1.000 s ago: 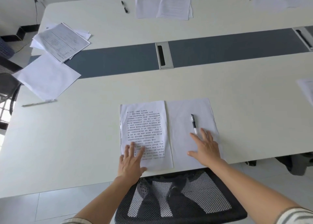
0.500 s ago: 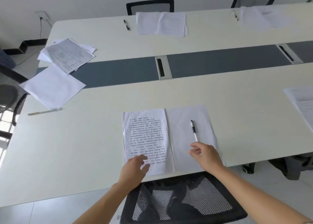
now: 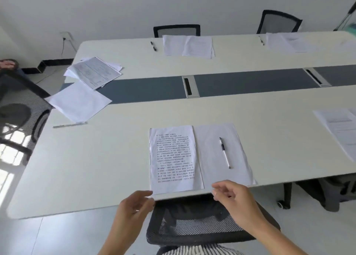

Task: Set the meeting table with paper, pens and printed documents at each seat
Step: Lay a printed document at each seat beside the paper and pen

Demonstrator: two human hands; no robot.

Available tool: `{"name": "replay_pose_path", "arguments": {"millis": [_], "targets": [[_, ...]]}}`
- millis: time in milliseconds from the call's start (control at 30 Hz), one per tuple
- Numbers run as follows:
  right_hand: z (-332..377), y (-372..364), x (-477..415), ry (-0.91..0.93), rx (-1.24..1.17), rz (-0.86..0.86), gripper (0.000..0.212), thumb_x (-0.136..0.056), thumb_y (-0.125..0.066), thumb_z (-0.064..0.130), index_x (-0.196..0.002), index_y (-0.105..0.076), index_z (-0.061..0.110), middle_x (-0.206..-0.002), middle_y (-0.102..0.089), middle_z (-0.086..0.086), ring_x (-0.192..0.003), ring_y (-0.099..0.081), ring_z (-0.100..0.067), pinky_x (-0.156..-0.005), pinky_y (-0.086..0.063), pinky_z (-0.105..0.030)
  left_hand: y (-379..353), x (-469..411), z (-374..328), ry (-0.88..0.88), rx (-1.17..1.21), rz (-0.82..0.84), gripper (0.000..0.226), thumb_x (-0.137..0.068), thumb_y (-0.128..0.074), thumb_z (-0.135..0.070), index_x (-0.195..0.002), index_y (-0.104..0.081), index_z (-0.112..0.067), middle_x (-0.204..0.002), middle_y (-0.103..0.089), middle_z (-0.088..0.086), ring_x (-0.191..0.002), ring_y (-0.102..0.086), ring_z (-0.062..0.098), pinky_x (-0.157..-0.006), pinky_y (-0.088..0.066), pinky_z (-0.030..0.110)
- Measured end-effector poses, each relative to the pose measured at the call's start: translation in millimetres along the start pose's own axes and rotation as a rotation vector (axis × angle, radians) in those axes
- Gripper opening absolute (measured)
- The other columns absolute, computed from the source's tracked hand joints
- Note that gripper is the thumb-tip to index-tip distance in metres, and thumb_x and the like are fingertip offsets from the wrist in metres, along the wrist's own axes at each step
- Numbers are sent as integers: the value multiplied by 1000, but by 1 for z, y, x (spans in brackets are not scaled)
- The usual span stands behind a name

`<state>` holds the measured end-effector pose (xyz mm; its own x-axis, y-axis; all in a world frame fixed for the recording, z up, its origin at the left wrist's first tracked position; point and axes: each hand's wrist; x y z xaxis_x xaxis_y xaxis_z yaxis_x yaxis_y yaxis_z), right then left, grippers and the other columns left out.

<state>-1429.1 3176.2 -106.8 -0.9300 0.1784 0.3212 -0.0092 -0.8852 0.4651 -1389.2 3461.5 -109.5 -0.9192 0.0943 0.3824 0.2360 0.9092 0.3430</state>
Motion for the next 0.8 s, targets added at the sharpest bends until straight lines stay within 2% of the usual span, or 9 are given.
{"name": "replay_pose_path", "arguments": {"millis": [67, 133, 233, 367, 467, 533, 667, 733, 800], "targets": [[3, -5, 9, 24, -14, 58, 8, -86, -71, 27, -93, -73, 32, -87, -75, 10, -85, -70, -7, -79, -56, -21, 1, 26, 0, 8, 11, -58, 12, -85, -68, -13, -92, -70, -22, -77, -75, 3, -71, -70, 16, -70, -55, 31], [5, -11, 16, 69, 2, 141, 9, -85, -73, 24, -91, -74, 31, -87, -75, 11, -83, -71, -9, -79, -57, -24, 1, 55, 4, 26, 38, -134, 14, -86, -68, -11, -93, -70, -22, -80, -76, 1, -73, -70, 16, -69, -55, 27], [11, -26, 23, 129, 29, 287, 12, -85, -73, 21, -91, -74, 31, -86, -76, 11, -82, -71, -9, -75, -56, -21, 0, 104, 17, 87, 110, -260, 15, -86, -69, -14, -95, -71, -25, -84, -75, 1, -76, -71, 15, -72, -56, 31], [20, -59, 38, 171, 75, 484, 12, -84, -74, 22, -92, -74, 32, -88, -75, 14, -83, -70, -6, -77, -55, -21, 0, 175, 48, 210, 188, -404, 14, -85, -70, -14, -94, -72, -25, -84, -75, 3, -77, -71, 17, -73, -56, 35], [36, -87, 61, 225, 90, 608, 13, -84, -74, 23, -93, -74, 32, -89, -75, 15, -84, -69, -3, -79, -55, -22, 10, 227, 64, 248, 250, -510, 12, -78, -73, -28, -88, -73, -33, -85, -75, 5, -76, -71, 17, -72, -56, 35], [50, -108, 73, 258, 116, 669, 12, -83, -74, 23, -91, -74, 32, -88, -76, 13, -83, -69, -5, -79, -56, -25, 21, 253, 75, 257, 269, -603, 19, -71, -69, -35, -89, -71, -42, -85, -75, 3, -76, -71, 17, -72, -56, 35], [77, -158, 95, 323, 158, 735, 11, -83, -75, 24, -90, -75, 32, -87, -76, 13, -72, -69, -6, -76, -57, -30, 52, 293, 101, 249, 323, -755, 24, -66, -70, -46, -90, -70, -43, -86, -76, 4, -77, -72, 17, -72, -56, 36], [92, -187, 105, 353, 163, 752, 11, -83, -75, 23, -91, -75, 30, -88, -76, 13, -65, -67, -4, -67, -55, -26, 72, 311, 113, 243, 349, -807, 21, -68, -71, -41, -87, -73, -36, -86, -75, 5, -76, -72, 19, -69, -55, 33], [106, -219, 116, 390, 183, 764, 12, -83, -75, 23, -92, -75, 30, -87, -76, 16, -69, -68, -4, -57, -50, -15, 97, 329, 129, 250, 360, -843, 18, -70, -69, -33, -87, -73, -32, -85, -75, 6, -74, -71, 19, -67, -55, 29]]}}
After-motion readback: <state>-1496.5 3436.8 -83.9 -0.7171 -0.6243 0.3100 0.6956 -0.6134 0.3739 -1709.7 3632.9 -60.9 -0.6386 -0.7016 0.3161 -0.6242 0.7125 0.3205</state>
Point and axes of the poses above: each hand's wrist, its own x-axis away from the middle knuckle, its own y-axis out of the back of the hand, z = x × y
